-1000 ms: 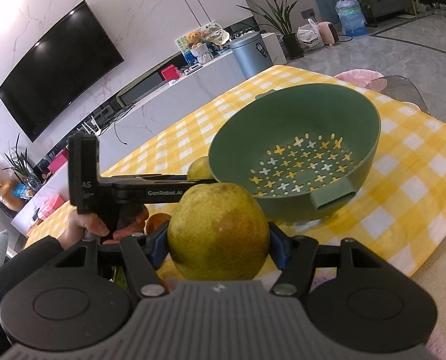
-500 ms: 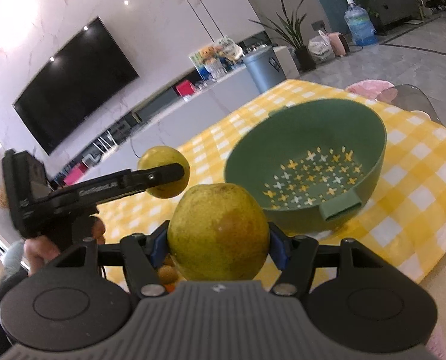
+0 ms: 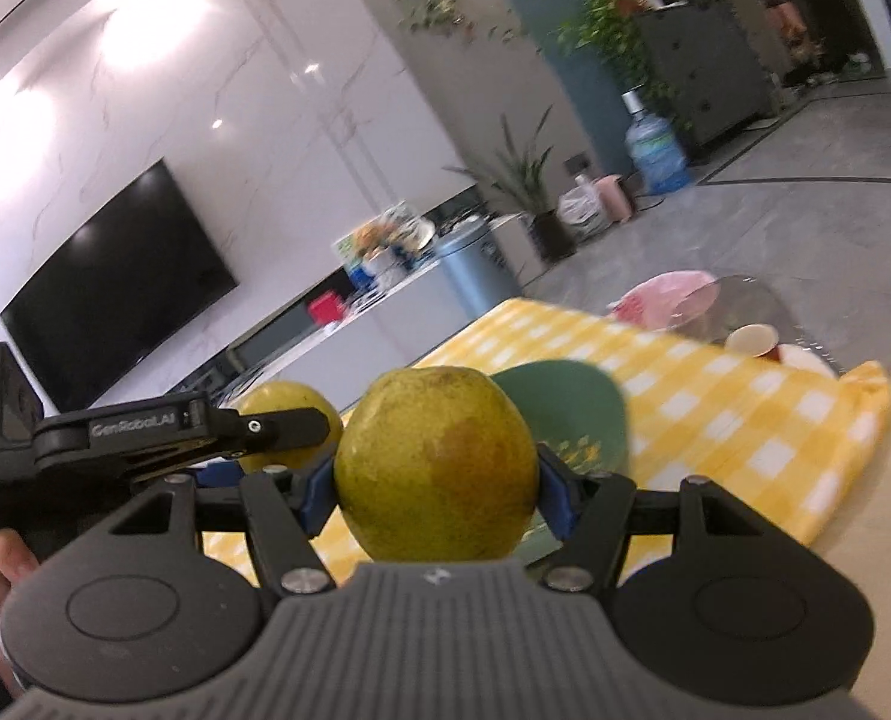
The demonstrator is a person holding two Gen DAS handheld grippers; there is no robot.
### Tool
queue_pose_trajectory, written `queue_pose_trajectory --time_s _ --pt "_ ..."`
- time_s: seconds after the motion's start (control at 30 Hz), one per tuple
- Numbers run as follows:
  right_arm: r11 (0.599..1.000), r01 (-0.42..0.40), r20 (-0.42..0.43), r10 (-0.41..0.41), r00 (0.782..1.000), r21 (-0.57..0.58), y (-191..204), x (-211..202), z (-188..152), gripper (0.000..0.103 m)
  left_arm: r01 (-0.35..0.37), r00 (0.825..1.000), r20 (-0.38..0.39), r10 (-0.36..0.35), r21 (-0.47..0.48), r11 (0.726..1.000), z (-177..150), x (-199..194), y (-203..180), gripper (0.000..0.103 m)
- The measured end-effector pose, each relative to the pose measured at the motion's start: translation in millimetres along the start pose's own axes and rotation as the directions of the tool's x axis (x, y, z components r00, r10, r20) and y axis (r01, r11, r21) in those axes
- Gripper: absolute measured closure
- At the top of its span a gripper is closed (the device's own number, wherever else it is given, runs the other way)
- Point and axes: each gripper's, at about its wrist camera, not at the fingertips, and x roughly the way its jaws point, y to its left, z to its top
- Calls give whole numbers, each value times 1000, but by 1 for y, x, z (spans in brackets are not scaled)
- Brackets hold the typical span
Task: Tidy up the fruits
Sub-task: 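Carry the small yellow pear with the left gripper into the colander and release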
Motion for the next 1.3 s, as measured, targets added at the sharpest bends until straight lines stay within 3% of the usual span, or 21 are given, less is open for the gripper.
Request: queue_pose_trajectory --time_s 0.27,0.4,0.6,0.7,0.8,0.87,1.0,1.2,1.3 --pt "998 52 12 -53 999 19 -38 -2 4 41 -23 986 -166 19 -23 999 0 72 -9 25" --pt "996 69 -10 -68 998 62 -60 2 0 41 -89 954 -287 81 -15 996 -5 114 -10 25" --pt "992 81 -39 -77 996 99 -78 9 -6 41 -173 921 -353 165 8 985 -10 150 -9 25" --pt "990 84 -51 -79 996 110 -84 12 -8 40 -205 892 -412 185 -5 979 -11 164 -10 25" --pt "989 88 -60 -81 995 119 -87 13 -9 40 -227 871 -433 230 58 972 -16 174 -13 25" --pt "988 89 -61 -82 995 127 -89 13 -10 40 -204 859 -451 243 133 970 -18 183 -17 22" --pt "987 93 -61 -86 994 129 -91 14 -10 40 -180 872 -422 249 197 964 -21 180 -23 15" --pt "988 97 -71 -89 994 122 -91 15 -8 41 -134 883 -414 220 227 965 -13 161 -31 15" --pt "991 90 -70 -83 994 101 -86 15 -2 41 -140 911 -354 212 219 966 -5 132 -32 14"
